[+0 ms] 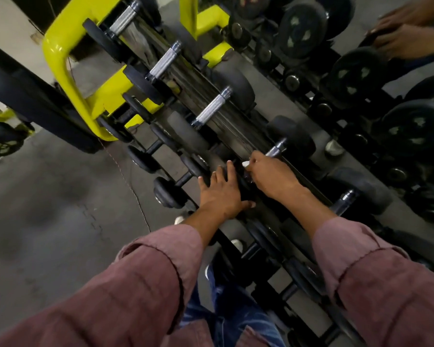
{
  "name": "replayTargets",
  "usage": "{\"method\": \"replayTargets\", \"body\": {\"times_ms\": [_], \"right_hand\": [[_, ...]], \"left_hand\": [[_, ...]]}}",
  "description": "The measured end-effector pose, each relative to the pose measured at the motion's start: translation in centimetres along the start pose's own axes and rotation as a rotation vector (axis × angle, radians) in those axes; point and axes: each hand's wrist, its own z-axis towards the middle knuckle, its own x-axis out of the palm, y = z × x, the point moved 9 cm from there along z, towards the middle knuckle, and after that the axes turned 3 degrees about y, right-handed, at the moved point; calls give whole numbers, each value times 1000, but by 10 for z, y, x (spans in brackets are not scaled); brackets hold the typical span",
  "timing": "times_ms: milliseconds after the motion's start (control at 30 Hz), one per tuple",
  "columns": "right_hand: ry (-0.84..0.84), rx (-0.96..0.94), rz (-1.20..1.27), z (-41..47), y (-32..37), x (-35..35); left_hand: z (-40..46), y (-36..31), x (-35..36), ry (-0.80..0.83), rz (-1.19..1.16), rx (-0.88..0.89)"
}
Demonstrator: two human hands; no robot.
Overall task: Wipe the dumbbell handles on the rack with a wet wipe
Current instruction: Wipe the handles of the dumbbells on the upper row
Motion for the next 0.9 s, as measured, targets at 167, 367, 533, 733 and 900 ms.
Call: {"method": "replayTargets", "body": {"times_ms": [167, 367, 533, 733, 900], "right_hand": [[-7, 157, -7, 11, -16, -10], [246, 62, -63, 33, 11, 1], [365, -1, 12, 36, 16, 9], [158, 122, 75, 29, -26, -1], [16, -6, 230, 10, -7, 18]], "left_hand": [[-2, 2, 1, 16, 8, -14], [1, 1, 0, 12, -9, 2], [0, 2, 1, -1, -1, 12], [-1, 0, -1, 7, 3, 21], [-2, 1, -1, 17, -9, 19]]}}
